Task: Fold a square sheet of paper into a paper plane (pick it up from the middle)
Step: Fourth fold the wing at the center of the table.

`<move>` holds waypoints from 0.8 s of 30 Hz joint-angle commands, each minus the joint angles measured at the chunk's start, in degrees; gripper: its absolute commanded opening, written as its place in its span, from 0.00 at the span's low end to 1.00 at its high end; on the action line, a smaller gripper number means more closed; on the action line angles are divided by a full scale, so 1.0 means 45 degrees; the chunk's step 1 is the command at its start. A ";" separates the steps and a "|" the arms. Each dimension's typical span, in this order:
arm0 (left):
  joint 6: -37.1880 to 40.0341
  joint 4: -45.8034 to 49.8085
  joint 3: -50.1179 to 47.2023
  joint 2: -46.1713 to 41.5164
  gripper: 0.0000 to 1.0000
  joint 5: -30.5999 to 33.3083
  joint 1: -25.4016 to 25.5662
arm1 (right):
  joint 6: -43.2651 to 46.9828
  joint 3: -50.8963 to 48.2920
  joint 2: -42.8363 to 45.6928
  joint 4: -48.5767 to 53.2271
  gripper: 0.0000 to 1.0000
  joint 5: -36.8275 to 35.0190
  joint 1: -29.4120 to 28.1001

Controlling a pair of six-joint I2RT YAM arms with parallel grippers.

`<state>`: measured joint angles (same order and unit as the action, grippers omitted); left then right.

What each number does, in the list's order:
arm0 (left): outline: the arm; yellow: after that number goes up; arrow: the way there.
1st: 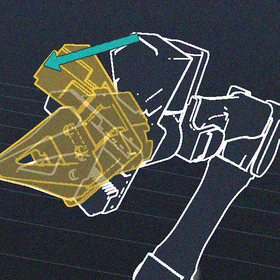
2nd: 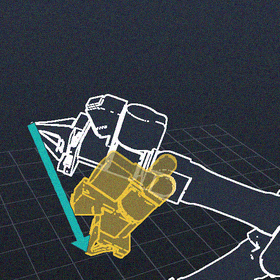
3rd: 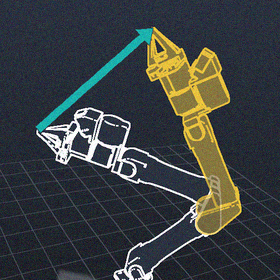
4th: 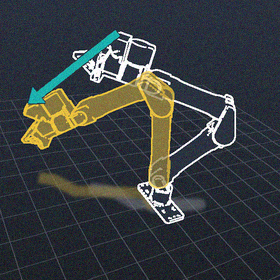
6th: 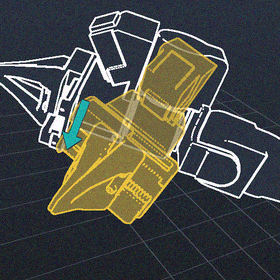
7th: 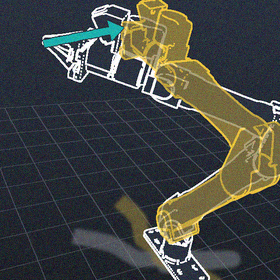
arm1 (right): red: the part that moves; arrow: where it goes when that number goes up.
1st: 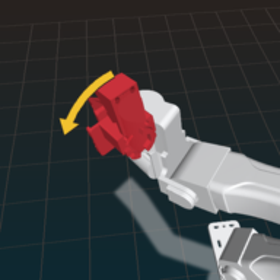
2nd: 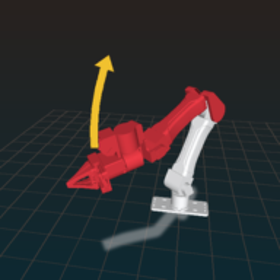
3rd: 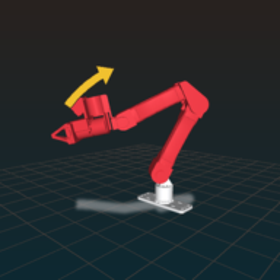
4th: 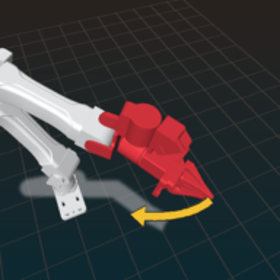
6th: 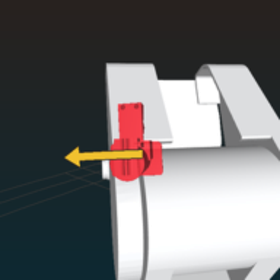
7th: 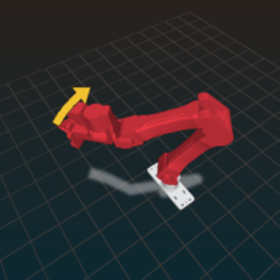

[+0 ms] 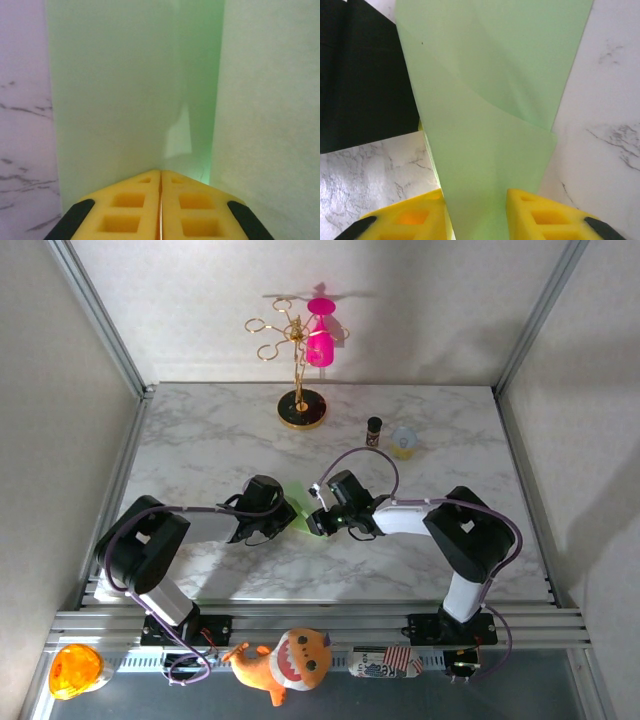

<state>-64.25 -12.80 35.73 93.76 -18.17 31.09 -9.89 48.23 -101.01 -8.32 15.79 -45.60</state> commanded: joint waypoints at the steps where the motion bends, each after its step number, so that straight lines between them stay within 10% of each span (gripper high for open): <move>1: 0.0098 0.0266 -0.0018 0.0187 0.09 0.0228 0.0122 | 0.0404 0.0347 0.0573 0.0570 0.36 -0.0939 -0.0317; 24: 0.0059 0.0207 -0.0038 0.0203 0.10 0.0155 0.0136 | 0.0987 0.0825 0.0075 0.1576 0.36 -0.4403 -0.1797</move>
<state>-64.25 -12.88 35.73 93.80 -18.20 31.09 -6.57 50.30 -99.59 -2.09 -1.85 -53.04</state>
